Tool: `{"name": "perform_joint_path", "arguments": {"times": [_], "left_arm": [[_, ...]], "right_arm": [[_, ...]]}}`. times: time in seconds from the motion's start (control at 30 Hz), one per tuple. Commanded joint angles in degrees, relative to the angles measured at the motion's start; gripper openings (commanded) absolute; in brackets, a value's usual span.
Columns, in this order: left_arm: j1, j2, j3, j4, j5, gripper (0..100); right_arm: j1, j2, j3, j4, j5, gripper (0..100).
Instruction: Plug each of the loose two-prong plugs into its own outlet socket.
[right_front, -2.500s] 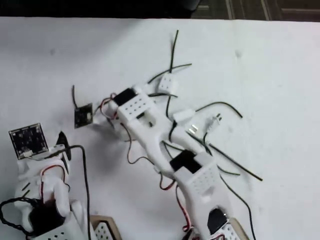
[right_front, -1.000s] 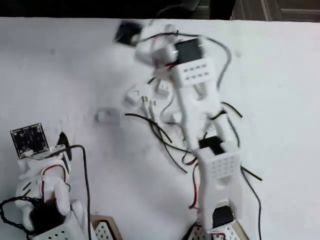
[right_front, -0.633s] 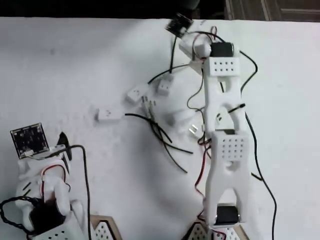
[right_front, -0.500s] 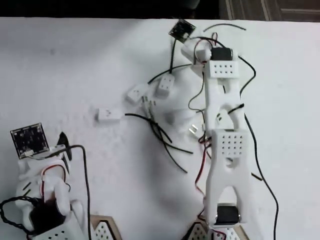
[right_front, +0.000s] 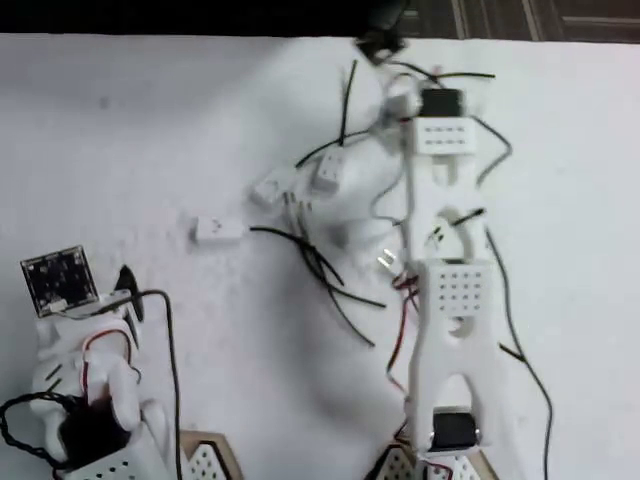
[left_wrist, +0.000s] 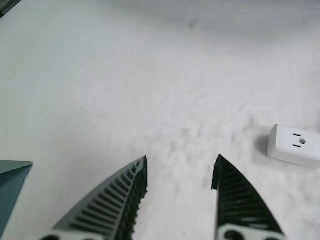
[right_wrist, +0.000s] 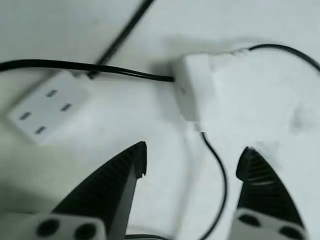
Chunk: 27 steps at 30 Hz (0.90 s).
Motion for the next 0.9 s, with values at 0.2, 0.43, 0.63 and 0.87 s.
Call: {"name": "perform_joint_path", "arguments": {"times": [0.2, 0.43, 0.63, 0.87], "left_arm": [[-0.1, -0.6, -0.3, -1.2, 0.2, 22], [-0.1, -0.6, -0.3, -1.2, 0.2, 22], [-0.1, -0.6, -0.3, -1.2, 0.2, 22], [-0.1, -0.6, -0.3, -1.2, 0.2, 22]], "right_arm": [[-11.4, 1.2, -2.5, 4.2, -26.3, 28.9], [-12.4, 6.2, -2.9, -1.6, -34.4, 28.9], [-11.0, 10.1, -2.9, -6.0, -35.8, 28.7], [-12.3, 12.3, -2.9, -5.8, -35.4, 11.5]]}}
